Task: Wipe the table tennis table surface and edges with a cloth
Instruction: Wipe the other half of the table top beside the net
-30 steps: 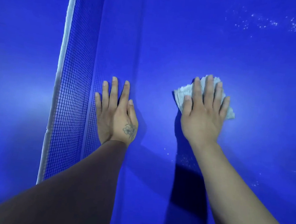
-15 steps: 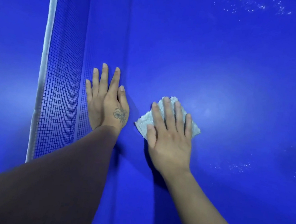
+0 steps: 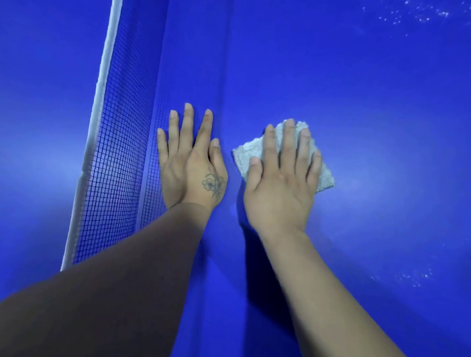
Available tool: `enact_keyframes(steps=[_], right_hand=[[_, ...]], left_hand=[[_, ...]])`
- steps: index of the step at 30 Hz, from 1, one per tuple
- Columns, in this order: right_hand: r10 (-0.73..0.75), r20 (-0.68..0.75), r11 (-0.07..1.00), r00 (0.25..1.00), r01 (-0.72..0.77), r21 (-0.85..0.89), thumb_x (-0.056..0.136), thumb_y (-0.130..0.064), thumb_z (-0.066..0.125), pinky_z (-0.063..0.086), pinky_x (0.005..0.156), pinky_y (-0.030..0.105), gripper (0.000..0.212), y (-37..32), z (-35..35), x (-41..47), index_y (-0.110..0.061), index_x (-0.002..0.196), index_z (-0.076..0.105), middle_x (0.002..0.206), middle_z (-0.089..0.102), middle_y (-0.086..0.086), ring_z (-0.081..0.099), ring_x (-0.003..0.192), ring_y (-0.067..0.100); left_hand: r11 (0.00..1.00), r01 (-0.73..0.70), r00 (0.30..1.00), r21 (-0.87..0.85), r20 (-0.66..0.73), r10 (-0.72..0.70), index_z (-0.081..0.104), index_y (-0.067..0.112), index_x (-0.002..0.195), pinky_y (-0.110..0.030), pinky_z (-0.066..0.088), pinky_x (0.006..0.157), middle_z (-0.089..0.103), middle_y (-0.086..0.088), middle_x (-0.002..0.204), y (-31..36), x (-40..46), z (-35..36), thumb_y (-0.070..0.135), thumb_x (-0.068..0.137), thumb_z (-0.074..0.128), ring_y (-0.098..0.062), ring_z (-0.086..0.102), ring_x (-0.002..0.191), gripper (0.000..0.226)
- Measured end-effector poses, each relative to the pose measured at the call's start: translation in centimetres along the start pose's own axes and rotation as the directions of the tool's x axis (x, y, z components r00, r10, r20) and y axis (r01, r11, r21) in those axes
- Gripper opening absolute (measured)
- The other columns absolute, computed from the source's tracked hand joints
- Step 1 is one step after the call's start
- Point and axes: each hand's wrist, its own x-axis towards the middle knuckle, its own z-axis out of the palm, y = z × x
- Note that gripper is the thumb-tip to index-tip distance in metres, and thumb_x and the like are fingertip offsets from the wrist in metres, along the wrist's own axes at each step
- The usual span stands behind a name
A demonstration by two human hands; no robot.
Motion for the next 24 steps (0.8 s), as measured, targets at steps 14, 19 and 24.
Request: enact_keyframes(steps=[14, 19, 24], right_hand=[[-0.003, 0.032, 0.999, 0.999, 0.005, -0.053, 0.11, -0.046, 0.031, 0.012, 0.131, 0.053, 0.06, 7.2, -2.2, -12.1, -0.027, 0.166, 0.03, 0.177, 0.017, 0.0, 0.008, 0.164, 0.024], [0.142, -0.001, 0.99, 0.99, -0.142, -0.028, 0.109, -0.049, 0.018, 0.005, 0.131, 0.054, 0.063, 7.1, -1.6, -7.2, -0.028, 0.168, 0.023, 0.178, 0.009, 0.002, 0.004, 0.164, 0.027], [0.132, -0.025, 0.991, 0.991, -0.133, -0.019, 0.111, -0.048, 0.022, 0.006, 0.132, 0.052, 0.061, 3.8, -0.6, -6.9, -0.028, 0.168, 0.024, 0.178, 0.008, 0.003, 0.003, 0.164, 0.026]], left_hand=[[0.996, -0.072, 0.993, -0.057, 0.095, 0.077, 0.051, 0.018, 0.158, -0.056, 0.001, 0.134, 0.035, -0.009, 0.173, -0.9, -1.3, -2.0, 0.036, 0.108, 0.038, -0.032, 0.012, 0.166, 0.055], [0.985, -0.171, 0.978, 0.014, 0.128, 0.167, 0.039, 0.019, 0.165, -0.057, 0.007, 0.134, 0.026, -0.009, 0.176, -2.1, -8.3, -3.8, 0.042, 0.113, 0.033, -0.031, 0.01, 0.166, 0.058], [0.987, -0.148, 0.983, 0.06, 0.119, 0.14, 0.031, 0.025, 0.169, -0.055, 0.01, 0.134, 0.018, -0.005, 0.179, -2.4, -10.8, -3.2, 0.046, 0.113, 0.03, -0.027, 0.008, 0.167, 0.059]])
